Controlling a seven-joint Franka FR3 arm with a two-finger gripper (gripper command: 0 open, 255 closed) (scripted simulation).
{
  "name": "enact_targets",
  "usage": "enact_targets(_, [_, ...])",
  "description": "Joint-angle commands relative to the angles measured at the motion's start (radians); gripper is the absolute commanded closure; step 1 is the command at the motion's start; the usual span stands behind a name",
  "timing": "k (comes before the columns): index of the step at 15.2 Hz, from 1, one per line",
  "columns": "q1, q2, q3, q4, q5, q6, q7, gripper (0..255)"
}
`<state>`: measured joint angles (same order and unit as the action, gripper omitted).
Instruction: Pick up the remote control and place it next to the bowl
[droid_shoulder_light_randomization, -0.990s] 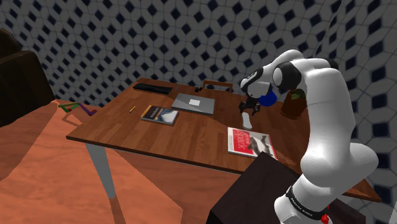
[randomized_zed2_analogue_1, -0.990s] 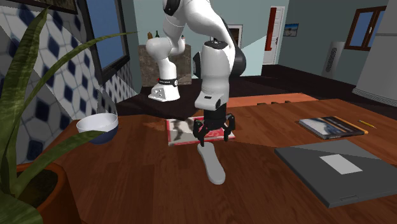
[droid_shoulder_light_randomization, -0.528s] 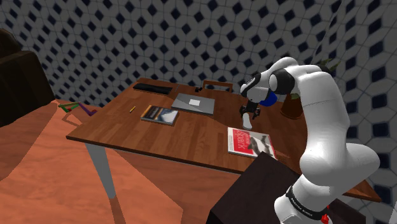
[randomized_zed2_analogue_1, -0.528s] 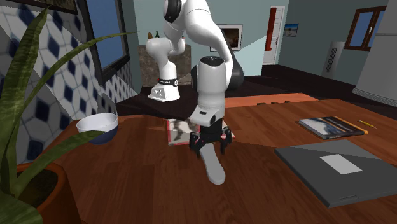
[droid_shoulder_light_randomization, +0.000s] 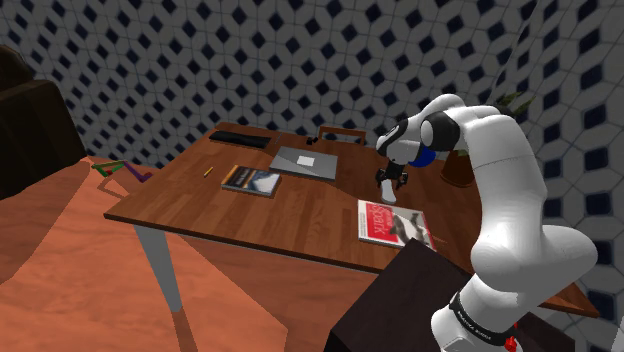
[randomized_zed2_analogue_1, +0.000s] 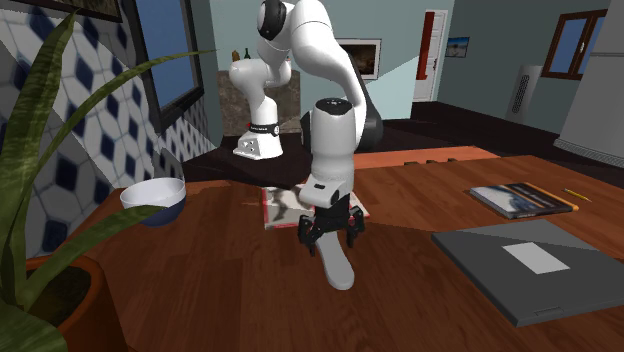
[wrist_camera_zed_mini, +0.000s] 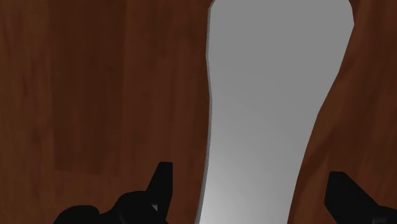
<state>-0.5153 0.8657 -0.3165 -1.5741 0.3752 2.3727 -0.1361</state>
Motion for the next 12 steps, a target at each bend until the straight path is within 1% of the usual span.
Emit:
enact_targets(1, [0.0,0.0,0.0,0.0,0.0,0.0,0.0,0])
enact_targets(2, [0.0,0.0,0.0,0.0,0.0,0.0,0.0,0])
enact_targets(3, [0.0,0.0,0.0,0.0,0.0,0.0,0.0,255])
enact_targets(12, [0.0,0.0,0.0,0.0,0.0,0.0,0.0,255])
